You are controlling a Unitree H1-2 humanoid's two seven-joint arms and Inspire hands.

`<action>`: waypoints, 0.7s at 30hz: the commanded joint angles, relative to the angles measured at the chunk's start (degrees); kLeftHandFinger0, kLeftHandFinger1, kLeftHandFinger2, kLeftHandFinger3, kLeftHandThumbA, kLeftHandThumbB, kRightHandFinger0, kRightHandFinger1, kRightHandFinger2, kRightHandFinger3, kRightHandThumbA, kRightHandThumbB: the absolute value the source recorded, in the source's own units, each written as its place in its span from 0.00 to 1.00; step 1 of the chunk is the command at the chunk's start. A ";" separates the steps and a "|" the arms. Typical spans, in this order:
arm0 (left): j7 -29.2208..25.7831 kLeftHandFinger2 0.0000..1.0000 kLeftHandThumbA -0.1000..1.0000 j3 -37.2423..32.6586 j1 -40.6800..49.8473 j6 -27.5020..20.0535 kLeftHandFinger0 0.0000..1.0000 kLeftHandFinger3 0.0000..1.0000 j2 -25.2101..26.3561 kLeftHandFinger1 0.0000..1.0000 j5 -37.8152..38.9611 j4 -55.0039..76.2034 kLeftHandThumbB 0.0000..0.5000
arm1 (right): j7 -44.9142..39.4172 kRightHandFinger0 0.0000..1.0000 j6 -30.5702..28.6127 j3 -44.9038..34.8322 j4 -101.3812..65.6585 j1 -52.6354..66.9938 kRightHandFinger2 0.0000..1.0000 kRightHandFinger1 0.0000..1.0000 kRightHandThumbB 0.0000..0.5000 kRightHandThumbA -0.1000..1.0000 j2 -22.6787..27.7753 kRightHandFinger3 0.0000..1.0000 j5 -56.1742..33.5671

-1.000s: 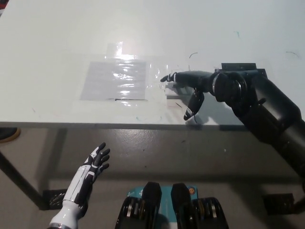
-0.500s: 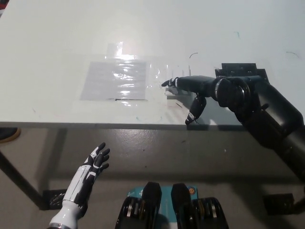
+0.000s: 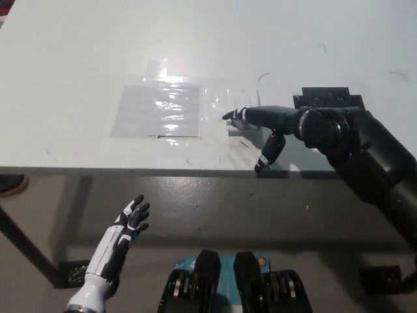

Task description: A white switch is kept at the centre of the table close to the robot and the robot uses its right hand to press it to turn it on

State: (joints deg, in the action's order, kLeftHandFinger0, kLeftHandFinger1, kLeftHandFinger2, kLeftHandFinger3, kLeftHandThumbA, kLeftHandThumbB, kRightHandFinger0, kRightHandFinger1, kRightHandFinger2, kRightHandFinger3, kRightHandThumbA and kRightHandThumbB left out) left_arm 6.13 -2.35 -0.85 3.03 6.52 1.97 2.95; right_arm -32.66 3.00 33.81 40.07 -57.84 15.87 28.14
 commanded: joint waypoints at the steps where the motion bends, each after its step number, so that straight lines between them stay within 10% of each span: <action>1: 0.43 1.00 0.92 0.39 -0.34 -1.44 1.00 1.00 0.60 1.00 0.05 1.63 0.05 | -0.16 1.00 -0.20 -2.97 -0.88 -2.75 1.00 1.00 0.70 1.00 1.49 1.00 -1.08; 4: 0.44 1.00 0.94 0.39 -0.83 -0.70 1.00 1.00 0.57 1.00 0.14 1.92 0.03 | -1.90 1.00 0.89 -9.58 -9.20 -5.79 1.00 1.00 0.57 1.00 3.45 1.00 -6.37; 21: 0.53 1.00 0.91 0.63 -3.62 0.66 1.00 1.00 0.63 1.00 0.67 2.64 0.00 | -4.20 1.00 14.61 -38.13 -59.91 11.78 1.00 1.00 0.58 1.00 14.22 1.00 -28.32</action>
State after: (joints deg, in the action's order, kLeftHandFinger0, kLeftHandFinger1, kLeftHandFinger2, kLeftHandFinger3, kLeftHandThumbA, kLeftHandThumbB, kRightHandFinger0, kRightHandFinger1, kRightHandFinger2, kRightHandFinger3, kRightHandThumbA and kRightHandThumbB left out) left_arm 6.12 -2.36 -1.44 3.35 6.52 2.07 2.89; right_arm -34.53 9.12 5.00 2.06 -54.50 23.46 13.66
